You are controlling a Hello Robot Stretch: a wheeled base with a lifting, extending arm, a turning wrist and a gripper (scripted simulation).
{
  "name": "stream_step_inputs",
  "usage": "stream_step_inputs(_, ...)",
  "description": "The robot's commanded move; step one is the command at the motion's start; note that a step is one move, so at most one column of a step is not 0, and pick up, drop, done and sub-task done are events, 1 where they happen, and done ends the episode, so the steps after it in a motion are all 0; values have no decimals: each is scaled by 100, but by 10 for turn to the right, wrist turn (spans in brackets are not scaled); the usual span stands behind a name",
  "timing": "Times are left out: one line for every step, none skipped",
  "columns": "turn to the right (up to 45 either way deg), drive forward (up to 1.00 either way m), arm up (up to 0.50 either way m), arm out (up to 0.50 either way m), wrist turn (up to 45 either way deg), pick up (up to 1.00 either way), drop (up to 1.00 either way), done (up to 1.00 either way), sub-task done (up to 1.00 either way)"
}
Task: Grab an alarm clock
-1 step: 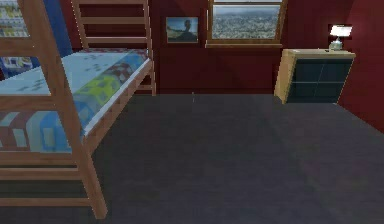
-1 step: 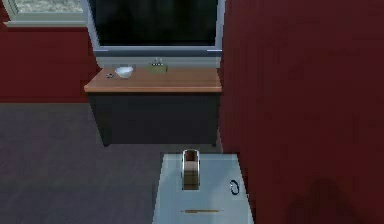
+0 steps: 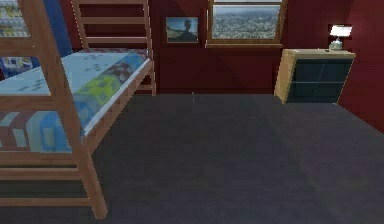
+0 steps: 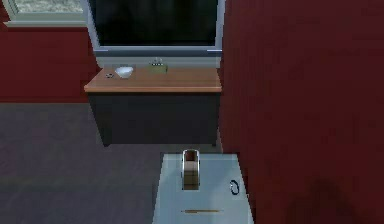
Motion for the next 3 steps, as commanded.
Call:
stream_step_inputs(0, 0, 20, 0, 0, 0, 0, 0, 0)
stream_step_inputs(0, 0, 0, 30, 0, 0, 0, 0, 0)
stream_step_inputs(0, 0, 0, 0, 450, 0, 0, 0, 0)
